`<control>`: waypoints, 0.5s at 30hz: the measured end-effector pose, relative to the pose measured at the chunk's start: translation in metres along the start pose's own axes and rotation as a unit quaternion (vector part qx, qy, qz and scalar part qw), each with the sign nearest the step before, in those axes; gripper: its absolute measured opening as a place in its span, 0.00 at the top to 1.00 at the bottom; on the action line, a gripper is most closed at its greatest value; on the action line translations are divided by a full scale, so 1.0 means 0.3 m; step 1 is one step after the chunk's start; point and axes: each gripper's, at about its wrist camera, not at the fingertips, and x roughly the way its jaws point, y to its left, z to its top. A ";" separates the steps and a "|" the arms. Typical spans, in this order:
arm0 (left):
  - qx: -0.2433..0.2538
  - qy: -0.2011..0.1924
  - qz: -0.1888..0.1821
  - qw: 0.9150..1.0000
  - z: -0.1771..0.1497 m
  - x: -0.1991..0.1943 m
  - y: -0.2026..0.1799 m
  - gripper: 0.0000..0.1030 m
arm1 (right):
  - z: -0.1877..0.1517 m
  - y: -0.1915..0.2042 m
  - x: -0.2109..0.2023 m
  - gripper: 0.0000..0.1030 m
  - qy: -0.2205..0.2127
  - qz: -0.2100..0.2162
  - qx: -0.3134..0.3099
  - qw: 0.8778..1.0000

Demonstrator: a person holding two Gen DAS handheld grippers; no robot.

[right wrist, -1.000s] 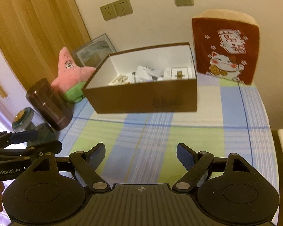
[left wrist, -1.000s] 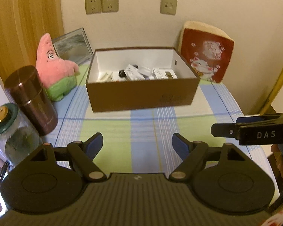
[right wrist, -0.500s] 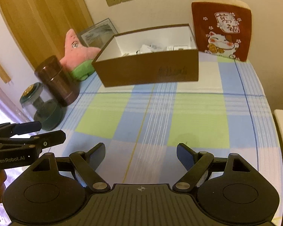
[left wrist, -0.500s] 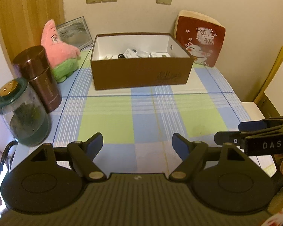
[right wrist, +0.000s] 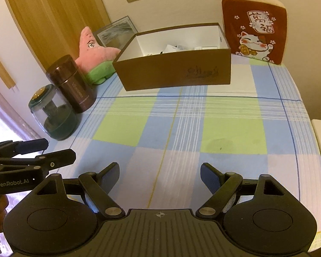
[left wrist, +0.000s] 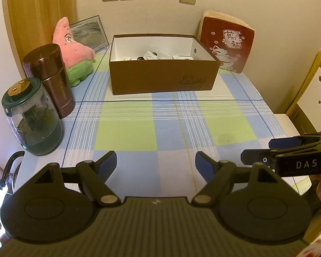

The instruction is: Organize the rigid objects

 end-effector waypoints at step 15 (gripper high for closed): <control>-0.001 0.001 -0.004 1.000 -0.012 -0.005 0.011 0.24 | -0.007 0.023 0.015 0.22 0.004 0.000 -0.005 1.000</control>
